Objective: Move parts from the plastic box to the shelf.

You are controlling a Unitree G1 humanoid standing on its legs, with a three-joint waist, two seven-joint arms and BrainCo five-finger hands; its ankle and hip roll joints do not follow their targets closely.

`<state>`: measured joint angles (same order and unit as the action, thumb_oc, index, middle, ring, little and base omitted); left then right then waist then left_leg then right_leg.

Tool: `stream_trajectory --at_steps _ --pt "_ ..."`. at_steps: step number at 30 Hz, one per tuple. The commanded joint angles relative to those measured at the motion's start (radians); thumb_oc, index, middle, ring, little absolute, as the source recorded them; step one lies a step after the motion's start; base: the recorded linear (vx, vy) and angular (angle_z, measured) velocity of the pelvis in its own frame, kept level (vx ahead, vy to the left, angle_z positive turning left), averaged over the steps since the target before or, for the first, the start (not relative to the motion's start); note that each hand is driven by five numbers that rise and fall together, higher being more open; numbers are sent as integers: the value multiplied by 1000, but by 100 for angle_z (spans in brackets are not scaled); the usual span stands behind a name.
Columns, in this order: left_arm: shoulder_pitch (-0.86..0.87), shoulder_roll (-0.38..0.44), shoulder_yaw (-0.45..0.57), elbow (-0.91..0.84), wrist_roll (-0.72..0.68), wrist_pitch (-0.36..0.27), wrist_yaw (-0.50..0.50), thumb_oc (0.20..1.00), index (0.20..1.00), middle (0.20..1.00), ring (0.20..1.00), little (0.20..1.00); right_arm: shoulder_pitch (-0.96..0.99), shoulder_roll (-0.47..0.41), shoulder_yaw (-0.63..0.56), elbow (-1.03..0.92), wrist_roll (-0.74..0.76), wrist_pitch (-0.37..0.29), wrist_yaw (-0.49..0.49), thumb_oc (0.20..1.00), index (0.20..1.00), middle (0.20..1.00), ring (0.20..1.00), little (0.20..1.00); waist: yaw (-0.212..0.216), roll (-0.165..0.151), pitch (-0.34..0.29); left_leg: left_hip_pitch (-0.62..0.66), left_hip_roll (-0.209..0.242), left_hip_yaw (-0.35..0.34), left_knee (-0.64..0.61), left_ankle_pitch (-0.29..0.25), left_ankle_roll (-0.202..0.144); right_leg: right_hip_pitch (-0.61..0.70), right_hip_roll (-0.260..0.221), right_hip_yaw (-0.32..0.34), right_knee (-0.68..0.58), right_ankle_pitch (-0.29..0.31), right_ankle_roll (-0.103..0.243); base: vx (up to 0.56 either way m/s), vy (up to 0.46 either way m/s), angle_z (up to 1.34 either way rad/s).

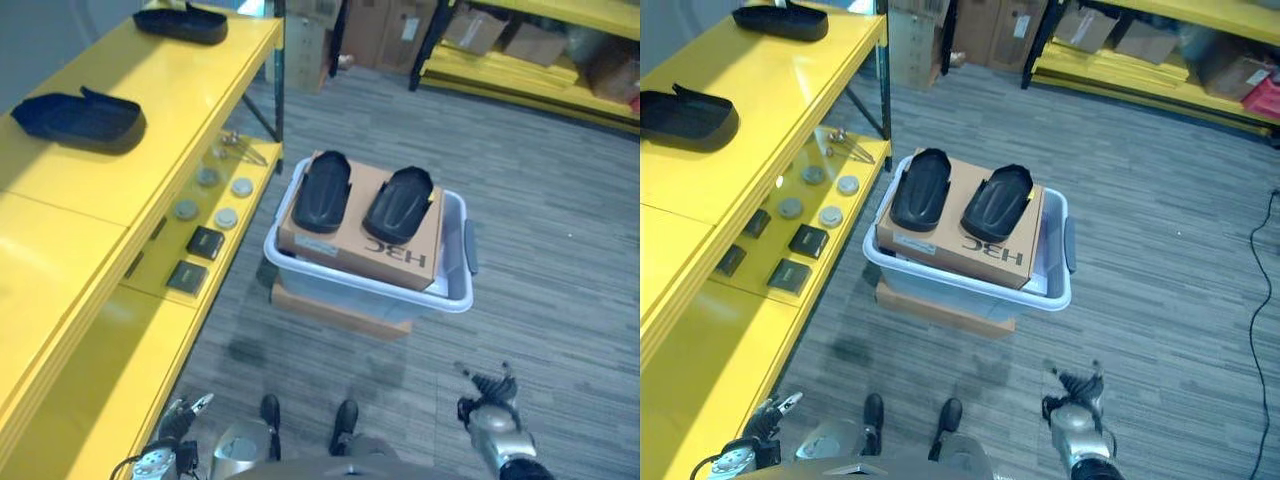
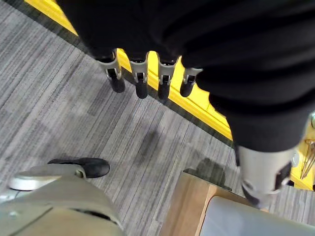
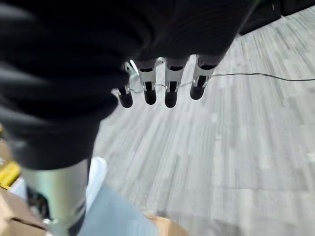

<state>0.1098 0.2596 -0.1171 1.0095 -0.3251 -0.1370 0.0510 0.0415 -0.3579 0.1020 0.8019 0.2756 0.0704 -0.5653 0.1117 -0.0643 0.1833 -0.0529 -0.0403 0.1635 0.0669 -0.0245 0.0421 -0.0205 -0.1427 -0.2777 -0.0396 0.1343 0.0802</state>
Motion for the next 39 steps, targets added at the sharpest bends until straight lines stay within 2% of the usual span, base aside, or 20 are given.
stream_trajectory --at_steps 1,7,10,11,13,16,18,19,23,25,26,27,29,30,31,33,35,36,37,39 --pt "-6 26 -39 31 97 5 25 1000 1000 1000 1000 1000 -32 -25 6 43 21 -58 46 1000 1000 1000 1000 1000 42 22 13 -7 103 -49 74 -84 -41 17 -91 45 50 -86 101 6 115 -7" --pt "-15 45 -76 37 120 41 19 1000 1000 1000 1000 1000 -15 37 35 98 42 -98 43 1000 1000 1000 1000 1000 29 43 30 -4 52 -72 113 -125 23 -68 -119 69 237 -93 122 -3 48 -8" --pt "-20 50 -86 36 73 35 30 1000 1000 1000 1000 1000 -31 41 69 74 -4 -91 46 1000 1000 1000 1000 1000 19 38 41 -13 39 -38 138 -154 24 -103 -127 64 131 -39 133 77 -187 -44" --pt "-32 56 -93 42 50 26 33 1000 1000 1000 1000 1000 -37 42 80 81 -11 -101 55 1000 1000 1000 1000 1000 15 27 42 -21 44 -31 158 -171 19 -121 -136 67 36 -7 140 129 -267 -71" --pt "-35 59 -91 43 39 22 34 1000 1000 1000 1000 1000 -40 43 83 88 -19 -108 62 1000 1000 1000 1000 1000 11 26 46 -22 56 -29 175 -184 18 -130 -136 75 18 3 142 166 -276 -47" --pt "-57 54 -93 59 3 8 52 1000 1000 1000 1000 1000 -56 33 99 126 -51 -128 87 1000 1000 1000 1000 1000 -8 18 37 -41 105 -17 226 -190 3 -146 -117 93 50 -23 134 236 -291 -4" --pt "-70 38 -90 61 -19 4 64 1000 1000 1000 1000 1000 -62 20 111 142 -60 -132 105 1000 1000 1000 1000 1000 -21 15 30 -34 155 -6 252 -194 -15 -154 -101 86 144 -59 107 353 -373 15" --pt "-79 25 -93 58 -28 5 79 1000 1000 1000 1000 1000 -62 5 118 141 -73 -132 112 1000 1000 1000 1000 1000 -33 14 26 -24 199 -5 273 -199 -29 -169 -76 78 213 -104 79 317 -365 21" --pt "-86 17 -89 65 -71 -13 109 1000 1000 1000 1000 1000 -63 -13 124 156 -40 -124 117 1000 1000 1000 1000 1000 -38 20 24 -5 253 -24 324 -224 -47 -162 -45 62 259 -159 50 244 -243 10" --pt "-84 13 -77 69 -90 -17 119 1000 1000 1000 1000 1000 -60 -22 122 171 -50 -123 132 1000 1000 1000 1000 1000 -32 22 19 4 269 -39 358 -181 -67 -142 -26 47 244 -168 30 241 -194 -1" --pt "-80 7 -63 68 -78 -16 123 1000 1000 1000 1000 1000 -56 -36 123 176 -52 -124 140 1000 1000 1000 1000 1000 -22 26 15 -23 277 -68 439 -108 -88 -118 -4 37 215 -168 7 208 -202 5" --pt "-78 5 -55 58 -61 -8 126 1000 1000 1000 1000 1000 -53 -51 120 170 -44 -116 140 1000 1000 1000 1000 1000 -11 27 18 -68 269 -100 518 -61 -97 -97 10 35 186 -165 -11 182 -183 18" --pt "-81 7 -51 55 -57 -8 124 1000 1000 1000 1000 1000 -55 -63 113 169 -29 -117 141 1000 1000 1000 1000 1000 -8 23 22 -125 234 -128 546 -24 -91 -96 11 31 163 -150 -26 12 -40 14" --pt "-82 9 -50 55 -60 -8 123 1000 1000 1000 1000 1000 -58 -69 112 168 -16 -114 138 1000 1000 1000 1000 1000 -4 26 27 -136 207 -137 529 -33 -87 -93 13 34 159 -150 -25 55 74 -1" --pt "-84 15 -47 63 -65 -21 122 1000 1000 1000 1000 1000 -64 -70 105 181 -6 -119 139 1000 1000 1000 1000 1000 1 36 38 -109 160 -132 399 -33 -88 -76 18 33 147 -154 -15 125 124 6" --pt "-87 15 -50 66 -65 -23 118 1000 1000 1000 1000 1000 -67 -66 105 192 -17 -131 133 1000 1000 1000 1000 1000 8 53 42 -104 133 -107 206 16 -106 -51 21 25 124 -150 -2 118 176 27" --pt "-90 18 -45 61 -49 -4 111 1000 1000 1000 1000 1000 -62 -56 105 179 -30 -141 125 1000 1000 1000 1000 1000 9 64 46 -151 134 -93 115 84 -122 -19 24 27 110 -156 4 120 176 36" --pt "-91 19 -43 59 -45 4 109 1000 1000 1000 1000 1000 -59 -55 109 173 -28 -139 122 1000 1000 1000 1000 1000 8 61 47 -146 135 -74 110 72 -117 -8 20 24 102 -156 5 154 194 27" --pt "-90 20 -35 67 -36 13 111 1000 1000 1000 1000 1000 -57 -52 118 137 -23 -118 112 1000 1000 1000 1000 1000 17 61 40 -143 114 -112 92 46 -104 -3 12 31 112 -169 9 110 164 18" --pt "-86 19 -37 80 -42 1 117 1000 1000 1000 1000 1000 -60 -41 139 114 4 -113 113 1000 1000 1000 1000 1000 20 66 28 -123 101 -129 63 34 -94 -23 12 34 130 -181 13 78 149 -21"
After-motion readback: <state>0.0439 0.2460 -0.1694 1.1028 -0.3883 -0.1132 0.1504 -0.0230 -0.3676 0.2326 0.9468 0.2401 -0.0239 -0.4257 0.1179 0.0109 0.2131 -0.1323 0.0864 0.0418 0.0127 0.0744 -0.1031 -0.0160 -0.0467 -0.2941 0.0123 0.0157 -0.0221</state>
